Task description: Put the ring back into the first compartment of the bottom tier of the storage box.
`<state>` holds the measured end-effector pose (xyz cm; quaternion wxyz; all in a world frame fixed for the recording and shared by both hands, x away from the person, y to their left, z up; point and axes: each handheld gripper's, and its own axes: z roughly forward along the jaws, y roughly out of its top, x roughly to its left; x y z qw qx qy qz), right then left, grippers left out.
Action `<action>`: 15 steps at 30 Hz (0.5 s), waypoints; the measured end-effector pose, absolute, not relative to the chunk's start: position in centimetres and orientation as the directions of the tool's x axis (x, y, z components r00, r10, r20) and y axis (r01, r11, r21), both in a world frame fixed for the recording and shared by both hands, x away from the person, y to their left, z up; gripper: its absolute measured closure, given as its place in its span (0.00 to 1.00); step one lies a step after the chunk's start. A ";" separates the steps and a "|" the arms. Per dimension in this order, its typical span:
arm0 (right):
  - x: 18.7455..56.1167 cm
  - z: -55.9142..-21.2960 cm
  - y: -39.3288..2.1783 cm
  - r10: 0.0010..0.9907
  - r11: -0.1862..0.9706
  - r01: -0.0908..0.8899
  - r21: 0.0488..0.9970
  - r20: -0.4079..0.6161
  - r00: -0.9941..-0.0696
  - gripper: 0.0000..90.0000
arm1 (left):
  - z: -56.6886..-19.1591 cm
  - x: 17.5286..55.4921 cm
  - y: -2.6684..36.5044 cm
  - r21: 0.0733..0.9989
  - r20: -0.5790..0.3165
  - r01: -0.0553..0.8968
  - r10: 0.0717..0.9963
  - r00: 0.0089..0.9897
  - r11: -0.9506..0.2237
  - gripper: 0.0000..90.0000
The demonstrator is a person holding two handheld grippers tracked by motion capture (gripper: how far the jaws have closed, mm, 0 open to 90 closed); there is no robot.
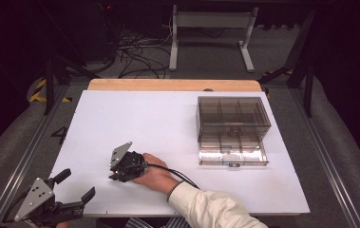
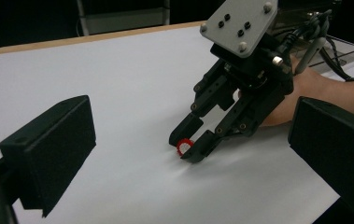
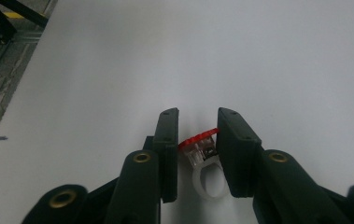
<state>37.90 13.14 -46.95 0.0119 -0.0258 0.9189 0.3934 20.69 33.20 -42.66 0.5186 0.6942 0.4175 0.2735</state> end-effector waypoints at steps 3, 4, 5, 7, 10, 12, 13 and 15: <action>37.9 -46.4 12.8 -0.031 0.678 -0.053 0.733 -0.044 -0.999 0.78 | -42.6 20.8 33.1 0.948 -0.054 0.296 0.862 0.504 -0.114 0.02; 38.0 -46.2 12.7 -0.031 0.673 -0.058 0.738 -0.049 -0.998 0.78 | -42.6 20.9 33.1 0.948 -0.055 0.298 0.861 0.505 -0.114 0.02; 37.9 -45.9 12.5 -0.026 0.669 -0.052 0.741 -0.046 -0.999 0.78 | -42.6 20.9 33.1 0.949 -0.054 0.294 0.860 0.507 -0.114 0.02; 37.9 -45.5 12.1 -0.024 0.661 -0.054 0.748 -0.051 -0.998 0.78 | -42.6 21.1 33.0 0.950 -0.055 0.292 0.859 0.509 -0.112 0.02; 37.9 -44.9 11.5 -0.012 0.651 -0.048 0.757 -0.053 -0.999 0.78 | -42.6 21.3 32.9 0.949 -0.050 0.291 0.854 0.517 -0.121 0.02; 38.0 -44.6 11.1 0.000 0.646 -0.039 0.762 -0.050 -0.999 0.78 | -42.6 21.5 32.7 0.948 -0.050 0.292 0.851 0.522 -0.124 0.02; 38.0 -44.4 10.9 0.006 0.644 -0.033 0.765 -0.048 -0.999 0.78 | -42.6 21.6 32.7 0.948 -0.050 0.292 0.850 0.524 -0.125 0.02; 38.1 -44.3 10.5 0.014 0.641 -0.027 0.767 -0.047 -0.999 0.78 | -42.6 21.8 32.5 0.948 -0.048 0.291 0.847 0.529 -0.128 0.02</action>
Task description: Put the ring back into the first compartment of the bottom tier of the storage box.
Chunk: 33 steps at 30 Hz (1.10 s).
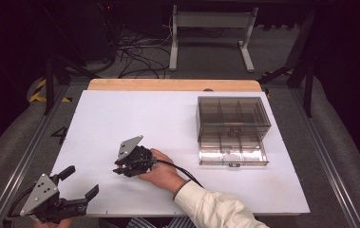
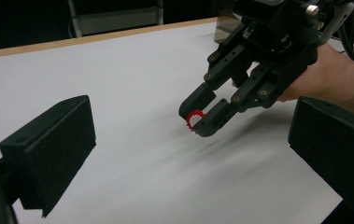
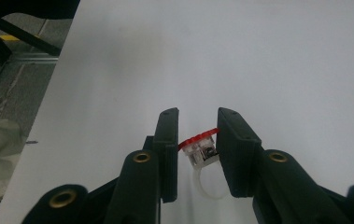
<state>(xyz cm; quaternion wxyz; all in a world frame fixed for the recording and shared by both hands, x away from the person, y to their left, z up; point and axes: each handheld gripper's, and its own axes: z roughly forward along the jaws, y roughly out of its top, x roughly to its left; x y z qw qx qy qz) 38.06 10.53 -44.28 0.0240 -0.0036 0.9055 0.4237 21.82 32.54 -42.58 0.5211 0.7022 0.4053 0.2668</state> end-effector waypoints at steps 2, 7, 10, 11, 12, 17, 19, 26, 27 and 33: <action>38.0 -44.1 10.1 0.022 0.638 -0.024 0.770 -0.049 -0.999 0.78 | -42.6 22.1 32.4 0.949 -0.049 0.289 0.844 0.535 -0.127 0.02; 38.2 -43.5 8.8 0.053 0.628 -0.005 0.778 -0.049 -0.997 0.78 | -42.5 22.6 32.0 0.948 -0.047 0.286 0.833 0.551 -0.136 0.02; 38.3 -43.2 7.8 0.073 0.620 0.007 0.785 -0.049 -0.996 0.78 | -42.6 22.9 31.9 0.947 -0.043 0.287 0.828 0.560 -0.145 0.02; 38.3 -43.1 7.4 0.080 0.616 0.011 0.787 -0.048 -0.996 0.78 | -42.6 23.0 31.9 0.946 -0.041 0.288 0.827 0.561 -0.148 0.02; 38.3 -43.0 7.1 0.087 0.614 0.015 0.789 -0.048 -0.995 0.78 | -42.6 23.2 31.8 0.946 -0.044 0.288 0.826 0.562 -0.146 0.02; 38.6 -42.5 5.2 0.130 0.603 0.038 0.797 -0.051 -0.990 0.78 | -42.5 23.8 31.4 0.946 -0.037 0.283 0.813 0.581 -0.158 0.02; 38.7 -42.3 4.4 0.146 0.598 0.047 0.800 -0.051 -0.988 0.78 | -42.6 24.1 31.2 0.945 -0.040 0.285 0.810 0.586 -0.159 0.02; 39.0 -41.4 1.6 0.203 0.579 0.074 0.812 -0.055 -0.978 0.78 | -42.6 24.8 30.8 0.945 -0.039 0.282 0.798 0.602 -0.167 0.02; 39.1 -41.3 1.1 0.210 0.577 0.078 0.813 -0.056 -0.976 0.78 | -42.6 24.9 30.8 0.945 -0.039 0.282 0.797 0.603 -0.167 0.02; 39.1 -40.8 -1.1 0.250 0.587 0.091 0.804 -0.074 -0.965 0.78 | -42.8 25.1 30.7 0.944 -0.041 0.283 0.796 0.604 -0.167 0.01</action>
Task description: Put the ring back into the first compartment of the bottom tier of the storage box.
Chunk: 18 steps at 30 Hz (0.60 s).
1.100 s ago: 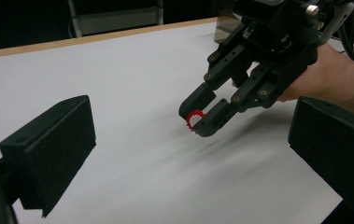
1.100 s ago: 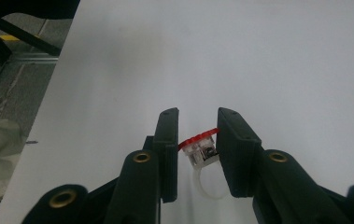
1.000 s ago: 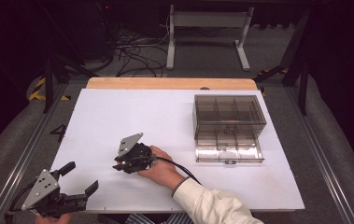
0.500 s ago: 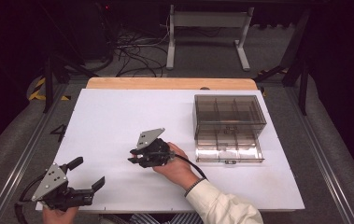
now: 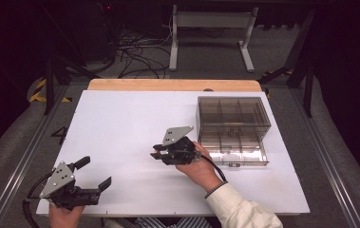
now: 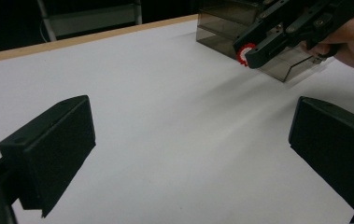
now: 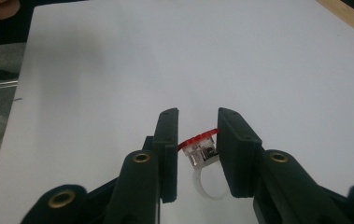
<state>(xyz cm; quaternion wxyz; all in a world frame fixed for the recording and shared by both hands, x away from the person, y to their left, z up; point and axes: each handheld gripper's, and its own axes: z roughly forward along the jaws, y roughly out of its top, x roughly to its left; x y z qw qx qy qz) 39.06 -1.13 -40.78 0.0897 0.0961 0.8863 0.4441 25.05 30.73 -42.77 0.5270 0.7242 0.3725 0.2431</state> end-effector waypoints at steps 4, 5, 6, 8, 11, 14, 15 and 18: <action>39.1 -40.3 -2.5 0.272 0.587 0.095 0.804 -0.086 -0.959 0.78 | -42.8 25.0 30.7 0.945 -0.039 0.281 0.796 0.604 -0.168 0.01; 39.1 -40.2 -2.9 0.275 0.585 0.095 0.805 -0.087 -0.957 0.78 | -42.8 25.0 30.7 0.945 -0.039 0.282 0.797 0.603 -0.167 0.01; 39.1 -40.1 -3.2 0.281 0.584 0.098 0.806 -0.087 -0.956 0.78 | -42.8 25.0 30.7 0.945 -0.039 0.281 0.797 0.602 -0.166 0.01; 39.2 -39.9 -3.8 0.292 0.583 0.104 0.806 -0.089 -0.952 0.78 | -42.8 24.9 30.7 0.944 -0.041 0.284 0.797 0.603 -0.167 0.01; 39.2 -39.7 -4.8 0.308 0.578 0.113 0.808 -0.087 -0.947 0.78 | -42.8 24.9 30.8 0.944 -0.042 0.286 0.797 0.602 -0.166 0.01; 39.2 -39.4 -5.7 0.323 0.581 0.113 0.806 -0.101 -0.941 0.78 | -42.8 24.8 30.8 0.943 -0.042 0.287 0.798 0.601 -0.167 0.01; 39.2 -39.3 -6.1 0.328 0.579 0.117 0.807 -0.099 -0.939 0.78 | -42.8 24.8 30.8 0.944 -0.042 0.287 0.799 0.600 -0.166 0.01; 39.3 -39.1 -7.2 0.348 0.570 0.129 0.811 -0.096 -0.933 0.78 | -42.8 24.8 30.8 0.944 -0.042 0.286 0.799 0.599 -0.165 0.01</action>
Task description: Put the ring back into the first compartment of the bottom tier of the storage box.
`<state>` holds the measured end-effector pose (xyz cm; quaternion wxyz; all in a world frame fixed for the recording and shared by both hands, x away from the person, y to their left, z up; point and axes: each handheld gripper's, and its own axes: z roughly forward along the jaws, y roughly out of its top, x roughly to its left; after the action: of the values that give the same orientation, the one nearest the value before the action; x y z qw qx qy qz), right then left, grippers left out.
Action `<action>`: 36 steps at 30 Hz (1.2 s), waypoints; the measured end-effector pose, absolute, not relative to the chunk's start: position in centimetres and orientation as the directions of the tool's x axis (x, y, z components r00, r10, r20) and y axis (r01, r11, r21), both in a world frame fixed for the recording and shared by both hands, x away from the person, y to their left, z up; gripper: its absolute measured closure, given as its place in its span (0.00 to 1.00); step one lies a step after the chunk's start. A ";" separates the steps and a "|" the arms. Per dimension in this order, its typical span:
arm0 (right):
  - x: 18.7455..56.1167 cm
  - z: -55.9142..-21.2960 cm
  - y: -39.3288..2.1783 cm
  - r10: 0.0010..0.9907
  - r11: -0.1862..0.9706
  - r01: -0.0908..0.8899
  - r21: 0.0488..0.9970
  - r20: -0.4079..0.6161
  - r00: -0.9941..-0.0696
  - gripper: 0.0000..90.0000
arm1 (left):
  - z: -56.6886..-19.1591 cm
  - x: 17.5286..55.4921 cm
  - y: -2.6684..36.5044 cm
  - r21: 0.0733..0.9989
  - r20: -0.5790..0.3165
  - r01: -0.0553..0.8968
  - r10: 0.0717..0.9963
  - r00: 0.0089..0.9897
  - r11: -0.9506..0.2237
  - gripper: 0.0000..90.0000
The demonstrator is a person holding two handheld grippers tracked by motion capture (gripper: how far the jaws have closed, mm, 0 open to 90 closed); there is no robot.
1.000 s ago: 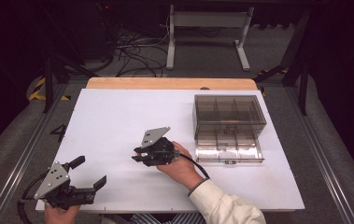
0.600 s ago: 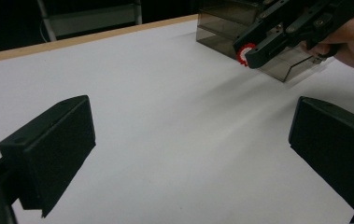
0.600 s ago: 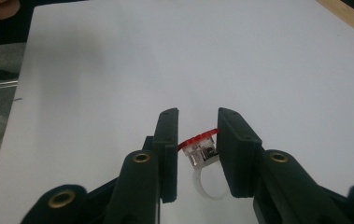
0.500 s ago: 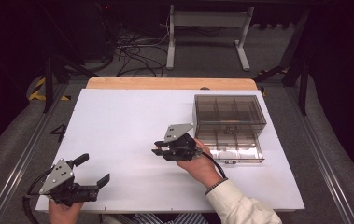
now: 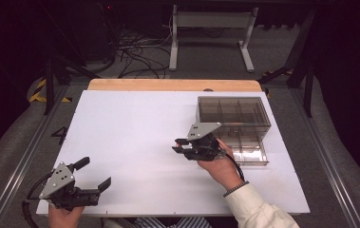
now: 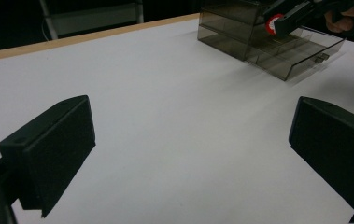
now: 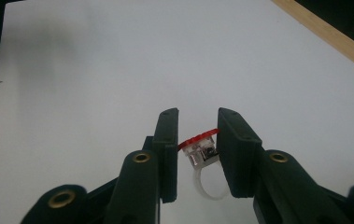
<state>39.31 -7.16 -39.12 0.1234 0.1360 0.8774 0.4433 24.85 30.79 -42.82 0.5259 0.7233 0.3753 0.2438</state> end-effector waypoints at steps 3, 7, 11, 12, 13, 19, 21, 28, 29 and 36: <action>39.3 -39.0 -8.1 0.364 0.566 0.140 0.813 -0.094 -0.927 0.78 | -42.8 24.8 30.8 0.943 -0.041 0.288 0.798 0.601 -0.167 0.01; 39.3 -38.9 -9.2 0.386 0.559 0.154 0.815 -0.092 -0.918 0.78 | -42.8 24.9 30.7 0.943 -0.042 0.288 0.799 0.600 -0.167 0.01; 39.2 -38.8 -10.1 0.407 0.548 0.171 0.819 -0.082 -0.910 0.78 | -42.8 24.9 30.7 0.942 -0.042 0.290 0.799 0.600 -0.169 0.01; 39.1 -38.8 -10.4 0.415 0.544 0.178 0.820 -0.078 -0.906 0.78 | -42.8 24.9 30.7 0.942 -0.041 0.290 0.799 0.600 -0.169 0.01; 39.1 -38.8 -10.5 0.421 0.545 0.183 0.819 -0.078 -0.904 0.78 | -42.8 24.9 30.7 0.942 -0.042 0.290 0.799 0.600 -0.169 0.01; 38.8 -39.1 -11.7 0.448 0.545 0.193 0.816 -0.088 -0.890 0.78 | -42.8 24.9 30.7 0.942 -0.042 0.290 0.799 0.600 -0.169 0.01; 38.8 -39.4 -12.3 0.459 0.522 0.200 0.829 -0.075 -0.885 0.78 | -42.8 24.9 30.7 0.942 -0.041 0.289 0.798 0.601 -0.170 0.01; 39.1 -39.8 -13.8 0.497 0.528 0.234 0.817 -0.074 -0.865 0.78 | -42.8 24.9 30.7 0.943 -0.040 0.288 0.797 0.602 -0.170 0.01; 39.1 -39.8 -14.0 0.499 0.528 0.236 0.816 -0.073 -0.863 0.78 | -42.8 24.9 30.7 0.942 -0.039 0.288 0.798 0.602 -0.171 0.01; 39.2 -40.2 -14.7 0.516 0.535 0.255 0.805 -0.072 -0.854 0.78 | -42.8 24.8 30.7 0.944 -0.040 0.285 0.798 0.602 -0.168 0.01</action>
<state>39.19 -14.69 -40.21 0.1525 0.2234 0.8628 0.4271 24.80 30.74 -42.82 0.5258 0.7241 0.3737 0.2439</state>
